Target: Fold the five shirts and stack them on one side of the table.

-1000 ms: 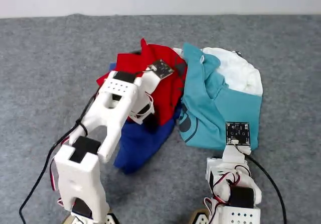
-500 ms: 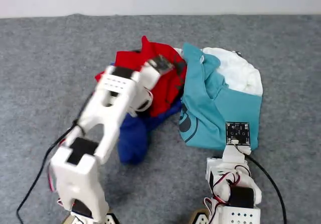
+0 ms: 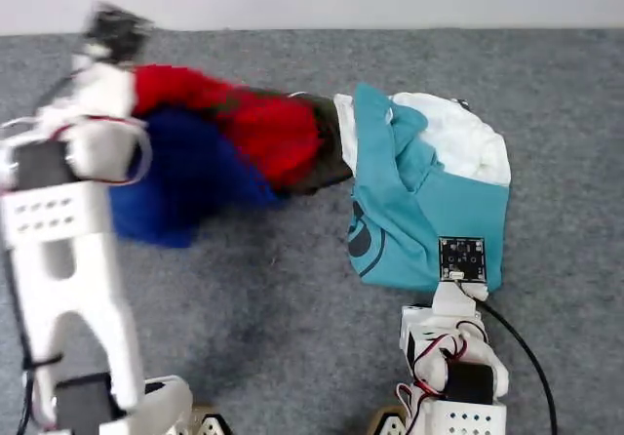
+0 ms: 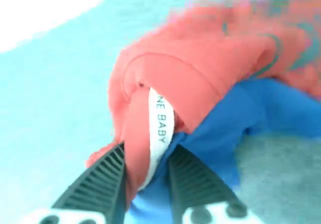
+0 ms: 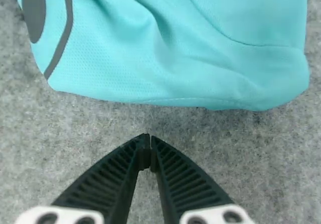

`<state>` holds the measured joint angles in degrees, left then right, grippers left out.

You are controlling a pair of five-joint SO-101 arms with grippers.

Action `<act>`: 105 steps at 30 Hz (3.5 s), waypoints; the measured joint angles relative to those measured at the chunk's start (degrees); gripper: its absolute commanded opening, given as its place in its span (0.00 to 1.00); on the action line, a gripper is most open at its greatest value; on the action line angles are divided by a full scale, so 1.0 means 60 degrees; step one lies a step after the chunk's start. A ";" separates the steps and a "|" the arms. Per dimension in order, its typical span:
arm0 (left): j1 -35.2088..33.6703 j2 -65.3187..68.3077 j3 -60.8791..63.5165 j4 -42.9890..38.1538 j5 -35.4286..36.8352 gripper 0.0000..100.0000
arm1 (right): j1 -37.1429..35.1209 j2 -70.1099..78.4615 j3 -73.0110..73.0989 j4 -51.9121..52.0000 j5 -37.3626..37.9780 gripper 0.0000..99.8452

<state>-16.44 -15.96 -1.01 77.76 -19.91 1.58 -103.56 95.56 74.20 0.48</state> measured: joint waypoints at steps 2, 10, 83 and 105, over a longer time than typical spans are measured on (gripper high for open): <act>-0.0747 -0.0425 0.0000 0.0000 0.0000 0.01 | 0.0000 0.0000 0.0000 0.0000 0.0000 0.01; -0.3092 -0.1744 0.0000 0.0000 -0.0293 0.01 | 0.0000 0.0000 0.0000 0.0000 0.0000 0.01; 0.3370 0.7253 -0.1114 -0.1875 0.0103 0.30 | 0.0000 0.0000 0.0000 0.0000 0.0000 0.01; 0.3297 0.8791 -0.5919 0.1538 0.0117 0.01 | 0.0000 0.0000 0.0000 0.0000 0.0000 0.01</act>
<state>3.34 36.79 -36.53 86.99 -19.21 1.58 -103.56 95.56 74.20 0.48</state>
